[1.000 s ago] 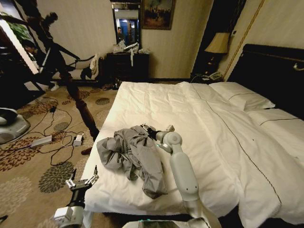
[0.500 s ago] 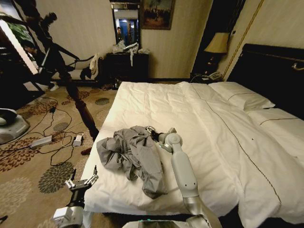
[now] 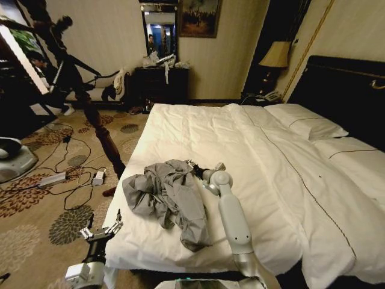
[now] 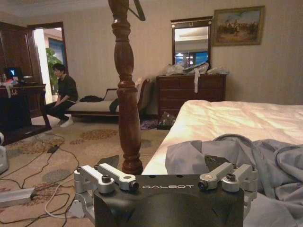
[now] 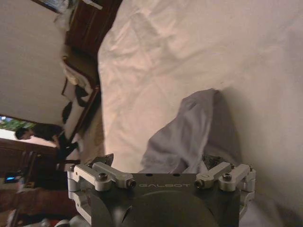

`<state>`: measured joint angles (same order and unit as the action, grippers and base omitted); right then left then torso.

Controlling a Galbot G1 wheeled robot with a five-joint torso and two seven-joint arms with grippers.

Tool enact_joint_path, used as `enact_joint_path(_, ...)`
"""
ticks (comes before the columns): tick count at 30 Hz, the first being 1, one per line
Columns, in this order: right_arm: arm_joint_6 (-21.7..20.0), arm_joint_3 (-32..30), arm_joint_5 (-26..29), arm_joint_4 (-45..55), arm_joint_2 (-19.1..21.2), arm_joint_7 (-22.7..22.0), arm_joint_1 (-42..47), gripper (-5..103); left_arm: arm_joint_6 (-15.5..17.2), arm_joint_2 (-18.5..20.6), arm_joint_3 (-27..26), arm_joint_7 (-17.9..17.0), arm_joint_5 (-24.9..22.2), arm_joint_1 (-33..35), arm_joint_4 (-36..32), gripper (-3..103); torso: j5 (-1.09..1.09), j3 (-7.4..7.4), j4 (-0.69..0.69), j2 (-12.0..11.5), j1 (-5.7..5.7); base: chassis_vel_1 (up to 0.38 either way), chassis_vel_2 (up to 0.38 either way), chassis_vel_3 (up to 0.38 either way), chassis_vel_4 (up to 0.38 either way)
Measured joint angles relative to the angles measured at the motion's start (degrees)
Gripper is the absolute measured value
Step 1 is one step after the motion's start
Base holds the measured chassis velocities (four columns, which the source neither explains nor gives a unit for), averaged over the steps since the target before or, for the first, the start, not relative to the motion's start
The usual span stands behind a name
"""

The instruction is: Pick up the clothes from the bed and hang them on the clothes hanger.

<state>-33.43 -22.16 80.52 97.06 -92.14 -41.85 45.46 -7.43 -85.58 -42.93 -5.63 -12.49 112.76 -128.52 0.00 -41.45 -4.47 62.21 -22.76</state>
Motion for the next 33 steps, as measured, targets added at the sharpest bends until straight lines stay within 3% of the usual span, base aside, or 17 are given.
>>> enact_joint_path(10, -0.9, 3.6, -0.8, -1.8, 0.0, 2.1, 2.0, 100, 0.0, 0.0, -0.2, -0.3, 0.1, 0.1, 0.0, 100, 0.00, 0.00, 0.01, 0.0, 0.00, 0.000, 0.000, 0.000, 0.000)
enact_joint_path(33, 0.0, 6.3, -2.6, -15.2, 0.0, 7.6, -6.2, 103, -0.3, -0.8, -0.7, -0.8, 0.4, 0.6, 0.3, 100, 0.00, 0.00, 0.01, 0.0, 0.00, 0.000, 0.000, 0.000, 0.000)
